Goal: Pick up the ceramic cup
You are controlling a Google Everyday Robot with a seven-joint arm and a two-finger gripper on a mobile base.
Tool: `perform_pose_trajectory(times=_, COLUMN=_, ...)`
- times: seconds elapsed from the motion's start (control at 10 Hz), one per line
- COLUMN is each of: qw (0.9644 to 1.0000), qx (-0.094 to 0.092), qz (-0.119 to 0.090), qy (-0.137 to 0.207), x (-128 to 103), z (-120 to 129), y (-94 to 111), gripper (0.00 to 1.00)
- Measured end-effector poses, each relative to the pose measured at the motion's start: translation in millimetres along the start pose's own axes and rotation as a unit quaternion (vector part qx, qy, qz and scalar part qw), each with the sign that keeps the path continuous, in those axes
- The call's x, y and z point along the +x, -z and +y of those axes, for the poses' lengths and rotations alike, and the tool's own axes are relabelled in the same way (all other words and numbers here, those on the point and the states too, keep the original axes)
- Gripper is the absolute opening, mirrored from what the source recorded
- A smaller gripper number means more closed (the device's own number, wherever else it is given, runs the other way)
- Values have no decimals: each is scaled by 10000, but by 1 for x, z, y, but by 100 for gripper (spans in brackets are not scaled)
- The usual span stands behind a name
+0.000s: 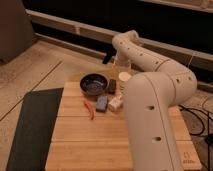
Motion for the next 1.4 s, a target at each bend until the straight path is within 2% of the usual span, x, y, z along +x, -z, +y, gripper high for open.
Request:
perform_pose_trajectory(times=0.2, qw=9996, qx=-114, qz=262, qy=32, x=6, z=3, y=-23, gripper=65)
perform_pose_trajectory(times=0.5, qw=9980, qx=-66, qz=591, qy=201, x=13, z=3, y=-51, gripper=65)
perform_pose_trajectory(times=0.6, qw=9972, qx=-27, qz=711, qy=214, x=16, z=1, y=-60, gripper=62)
perform_pose_trajectory(times=0.8, qw=9961, qx=52, qz=850, qy=224, x=19, z=-3, y=-71, gripper=43)
perform_pose_trajectory(times=1.1, qw=9957, qx=257, qz=866, qy=218, x=13, z=-11, y=-71, gripper=9)
perform_pose_trajectory(times=1.2, qw=9957, qx=372, qz=820, qy=203, x=9, z=-15, y=-65, gripper=2)
perform_pose_trajectory(times=1.4, qw=9948, qx=725, qz=659, qy=270, x=-4, z=-19, y=-38, gripper=0)
